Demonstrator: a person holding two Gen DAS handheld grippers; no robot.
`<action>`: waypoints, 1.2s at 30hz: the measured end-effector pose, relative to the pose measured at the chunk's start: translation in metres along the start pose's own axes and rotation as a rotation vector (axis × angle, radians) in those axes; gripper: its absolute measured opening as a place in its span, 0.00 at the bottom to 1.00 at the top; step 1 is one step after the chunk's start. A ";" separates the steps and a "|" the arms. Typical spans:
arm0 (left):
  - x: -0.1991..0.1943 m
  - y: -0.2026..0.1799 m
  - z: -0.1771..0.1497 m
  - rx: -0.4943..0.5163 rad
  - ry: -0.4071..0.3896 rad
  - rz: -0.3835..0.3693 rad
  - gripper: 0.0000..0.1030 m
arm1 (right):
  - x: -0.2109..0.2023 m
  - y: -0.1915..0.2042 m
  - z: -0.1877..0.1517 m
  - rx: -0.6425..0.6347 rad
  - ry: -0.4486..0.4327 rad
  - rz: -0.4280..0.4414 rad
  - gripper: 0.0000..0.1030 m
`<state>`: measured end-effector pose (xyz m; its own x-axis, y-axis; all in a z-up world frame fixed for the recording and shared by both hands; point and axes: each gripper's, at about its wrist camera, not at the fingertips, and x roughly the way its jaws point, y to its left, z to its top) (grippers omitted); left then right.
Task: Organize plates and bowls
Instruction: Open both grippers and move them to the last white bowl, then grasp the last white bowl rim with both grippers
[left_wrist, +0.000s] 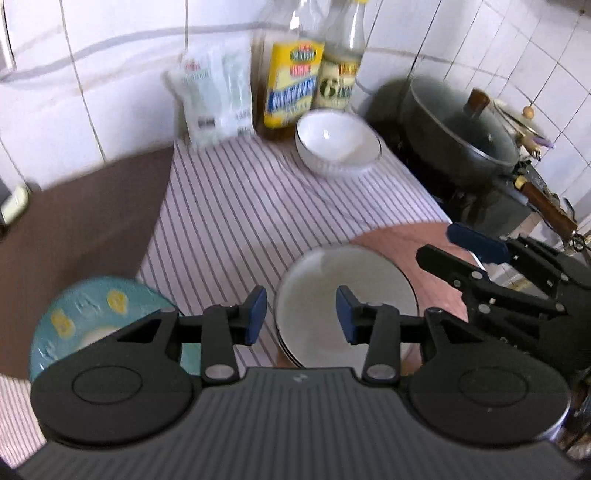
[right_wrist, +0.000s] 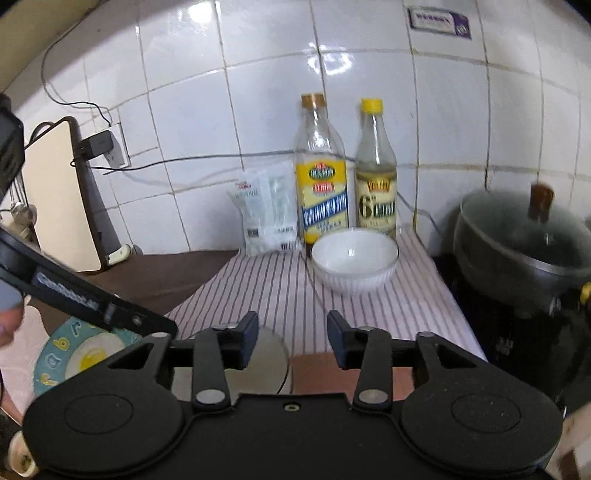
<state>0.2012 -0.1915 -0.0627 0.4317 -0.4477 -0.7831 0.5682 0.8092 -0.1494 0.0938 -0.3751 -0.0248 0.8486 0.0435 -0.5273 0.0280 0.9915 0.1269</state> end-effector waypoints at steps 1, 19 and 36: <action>-0.001 0.002 0.004 0.001 -0.020 -0.001 0.39 | 0.002 -0.002 0.003 -0.012 -0.014 0.000 0.51; 0.079 0.014 0.090 -0.138 -0.168 -0.039 0.40 | 0.115 -0.054 0.034 0.205 0.078 -0.084 0.61; 0.158 0.013 0.116 -0.241 -0.146 -0.050 0.40 | 0.186 -0.102 0.030 0.486 0.268 -0.129 0.43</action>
<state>0.3582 -0.2956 -0.1183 0.5133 -0.5252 -0.6787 0.4162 0.8440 -0.3382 0.2644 -0.4716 -0.1104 0.6604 0.0181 -0.7507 0.4159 0.8236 0.3857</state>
